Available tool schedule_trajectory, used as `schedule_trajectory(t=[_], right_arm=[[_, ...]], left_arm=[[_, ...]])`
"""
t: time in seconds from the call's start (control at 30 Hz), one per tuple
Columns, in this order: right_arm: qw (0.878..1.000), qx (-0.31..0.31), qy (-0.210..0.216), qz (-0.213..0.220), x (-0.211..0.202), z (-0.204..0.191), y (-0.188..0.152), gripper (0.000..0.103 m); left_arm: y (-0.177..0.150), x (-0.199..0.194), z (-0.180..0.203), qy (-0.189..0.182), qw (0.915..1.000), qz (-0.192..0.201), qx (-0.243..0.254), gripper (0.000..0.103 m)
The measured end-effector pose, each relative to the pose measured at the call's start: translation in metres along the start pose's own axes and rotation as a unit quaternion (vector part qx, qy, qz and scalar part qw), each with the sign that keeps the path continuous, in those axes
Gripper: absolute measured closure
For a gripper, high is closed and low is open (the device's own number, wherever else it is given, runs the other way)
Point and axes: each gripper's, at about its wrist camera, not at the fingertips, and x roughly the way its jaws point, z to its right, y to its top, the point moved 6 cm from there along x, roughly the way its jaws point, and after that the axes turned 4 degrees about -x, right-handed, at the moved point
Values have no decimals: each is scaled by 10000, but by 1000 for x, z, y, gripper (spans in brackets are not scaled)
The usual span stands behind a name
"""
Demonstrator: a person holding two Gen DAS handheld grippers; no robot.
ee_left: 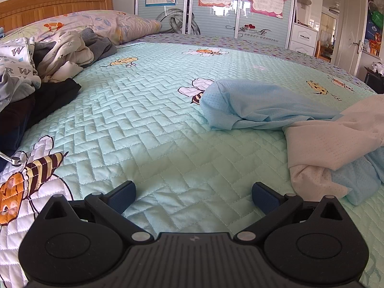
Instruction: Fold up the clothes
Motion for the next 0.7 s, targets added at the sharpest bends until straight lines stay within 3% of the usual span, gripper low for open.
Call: schedule_trajectory(t=[0.13, 0.23, 0.33, 0.43, 0.57, 0.7], right_arm=[[9935, 325, 1094, -31, -17, -52, 3, 98], [9816, 189, 1898, 12, -35, -109, 13, 98], [9701, 6, 2424, 133, -52, -157, 33, 97], [9608, -93, 2757, 261, -62, -194, 55, 97], [9555, -141, 2926, 353, -65, -227, 80, 97], [9550, -454, 2893, 470, -63, -240, 85, 96]], left_arm=[[0, 0, 0, 2, 10000, 1, 2, 0], [0, 0, 1, 7, 10000, -2, 5, 0], [0, 0, 0, 8, 10000, -3, 5, 0], [0, 1, 1, 11, 10000, -3, 8, 0], [0, 1, 1, 12, 10000, -4, 7, 0], [0, 1, 1, 10, 10000, -3, 4, 0]])
